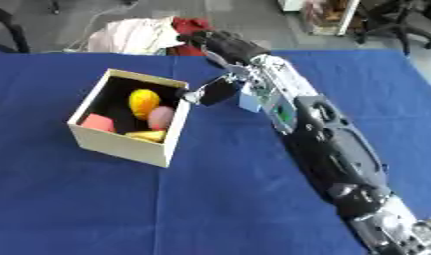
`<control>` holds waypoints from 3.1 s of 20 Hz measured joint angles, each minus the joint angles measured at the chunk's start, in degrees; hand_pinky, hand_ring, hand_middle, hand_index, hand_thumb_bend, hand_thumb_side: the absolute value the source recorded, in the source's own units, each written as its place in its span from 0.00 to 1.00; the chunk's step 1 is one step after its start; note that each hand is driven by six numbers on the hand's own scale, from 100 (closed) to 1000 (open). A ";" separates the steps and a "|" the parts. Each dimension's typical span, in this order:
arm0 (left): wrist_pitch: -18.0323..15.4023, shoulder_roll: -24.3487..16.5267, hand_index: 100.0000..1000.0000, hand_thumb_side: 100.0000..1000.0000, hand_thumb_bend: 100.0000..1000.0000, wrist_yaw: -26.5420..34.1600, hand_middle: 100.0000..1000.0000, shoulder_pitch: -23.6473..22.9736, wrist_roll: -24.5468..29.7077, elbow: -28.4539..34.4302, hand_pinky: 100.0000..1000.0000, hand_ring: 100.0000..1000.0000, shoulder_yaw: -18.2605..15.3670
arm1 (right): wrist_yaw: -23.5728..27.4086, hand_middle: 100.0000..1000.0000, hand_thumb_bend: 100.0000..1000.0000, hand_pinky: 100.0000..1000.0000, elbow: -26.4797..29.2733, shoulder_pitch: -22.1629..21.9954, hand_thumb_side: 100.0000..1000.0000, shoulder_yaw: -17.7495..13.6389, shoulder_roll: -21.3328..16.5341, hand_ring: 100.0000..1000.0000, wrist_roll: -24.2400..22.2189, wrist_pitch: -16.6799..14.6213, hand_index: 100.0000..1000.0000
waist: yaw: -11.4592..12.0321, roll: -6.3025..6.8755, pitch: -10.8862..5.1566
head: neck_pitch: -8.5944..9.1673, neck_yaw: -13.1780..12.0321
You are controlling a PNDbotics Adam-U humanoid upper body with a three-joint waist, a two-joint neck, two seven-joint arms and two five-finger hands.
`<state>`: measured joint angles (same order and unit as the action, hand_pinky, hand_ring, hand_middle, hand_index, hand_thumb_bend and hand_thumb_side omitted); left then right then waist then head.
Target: Pick up objects on the table and place them in the box.
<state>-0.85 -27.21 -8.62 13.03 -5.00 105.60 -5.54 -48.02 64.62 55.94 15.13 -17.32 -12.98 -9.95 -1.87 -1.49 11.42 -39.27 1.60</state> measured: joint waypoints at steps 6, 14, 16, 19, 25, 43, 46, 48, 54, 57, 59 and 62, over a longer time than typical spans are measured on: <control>0.01 0.00 0.66 0.36 0.68 -0.08 0.56 -0.41 -0.08 -0.14 0.74 0.73 -0.17 | 2.76 0.85 0.31 0.84 -5.77 -1.30 0.46 -3.32 -4.55 0.83 -1.35 3.70 0.99 | -0.49 -0.20 0.00 | -0.01 -0.93; 0.01 0.00 0.66 0.36 0.67 -0.25 0.56 -0.50 -0.08 -0.34 0.75 0.73 -0.34 | 2.12 0.85 0.31 0.84 -13.53 -2.84 0.45 -6.07 -5.86 0.84 -1.30 5.21 0.99 | -0.54 -0.20 0.00 | -0.02 -1.25; 0.00 0.00 0.66 0.36 0.67 -0.26 0.56 -0.51 -0.07 -0.34 0.75 0.73 -0.34 | 1.83 0.84 0.31 0.84 -14.69 -3.05 0.45 -6.42 -6.06 0.84 -1.26 5.26 0.98 | -0.52 -0.20 0.00 | -0.02 -1.27; 0.00 0.00 0.67 0.36 0.67 -0.27 0.56 -0.59 -0.06 -0.35 0.75 0.73 -0.36 | 1.53 0.85 0.31 0.84 -15.92 -3.08 0.45 -6.90 -6.17 0.84 -1.21 5.36 0.98 | -0.43 -0.20 0.00 | -0.04 -1.36; 0.00 0.00 0.67 0.36 0.67 -0.27 0.56 -0.78 0.00 -0.35 0.75 0.73 -0.41 | 0.66 0.86 0.30 0.85 -18.19 -3.53 0.44 -7.66 -6.18 0.85 -1.26 5.83 0.98 | -0.33 -0.20 0.00 | -0.05 -1.46; 0.00 0.19 0.67 0.36 0.66 -0.27 0.56 -0.90 0.01 -0.35 0.75 0.73 -0.67 | -5.51 0.87 0.25 0.88 -24.61 -3.56 0.41 -10.60 -6.12 0.91 2.83 9.82 0.97 | 0.24 -0.19 0.00 | -0.06 -1.47; -0.01 0.53 0.67 0.36 0.66 -0.27 0.56 -0.90 0.02 -0.35 0.75 0.73 -0.67 | -6.04 0.87 0.24 0.88 -25.08 -3.58 0.40 -10.85 -6.03 0.90 3.04 9.95 0.96 | 0.30 -0.18 0.00 | -0.06 -1.46; -0.01 0.53 0.67 0.36 0.66 -0.27 0.56 -0.90 0.03 -0.35 0.75 0.73 -0.67 | -6.29 0.86 0.24 0.87 -25.37 -3.58 0.40 -10.85 -5.84 0.89 3.11 9.92 0.95 | 0.35 -0.18 0.00 | -0.06 -1.45; -0.03 0.55 0.67 0.36 0.66 -0.26 0.56 -0.90 0.05 -0.35 0.75 0.73 -0.67 | -6.55 0.80 0.21 0.85 -25.54 -3.71 0.36 -10.85 -5.36 0.86 3.67 9.69 0.88 | 0.41 -0.18 0.00 | -0.06 -1.43; -0.03 0.57 0.67 0.36 0.66 -0.25 0.56 -0.90 0.05 -0.35 0.75 0.73 -0.67 | -7.10 0.75 0.18 0.83 -25.54 -3.67 0.32 -10.87 -5.02 0.83 4.87 9.69 0.81 | 0.49 -0.18 0.00 | -0.06 -1.41; -0.04 0.58 0.67 0.36 0.66 -0.25 0.56 -0.90 0.06 -0.35 0.75 0.73 -0.67 | -7.72 0.69 0.14 0.82 -25.54 -3.54 0.28 -10.88 -4.60 0.80 6.16 9.57 0.76 | 0.55 -0.17 0.00 | -0.06 -1.39; -0.04 0.58 0.67 0.36 0.66 -0.25 0.56 -0.90 0.06 -0.35 0.75 0.73 -0.68 | -8.66 0.59 0.06 0.79 -25.43 -3.50 0.19 -10.88 -4.06 0.75 8.88 8.92 0.67 | 0.75 -0.17 0.00 | -0.06 -1.39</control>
<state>-0.89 -26.63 -8.87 12.13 -4.94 105.25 -6.22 -56.69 39.19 52.45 4.26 -21.38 -4.10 -1.03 -1.12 -1.67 11.41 -39.32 0.21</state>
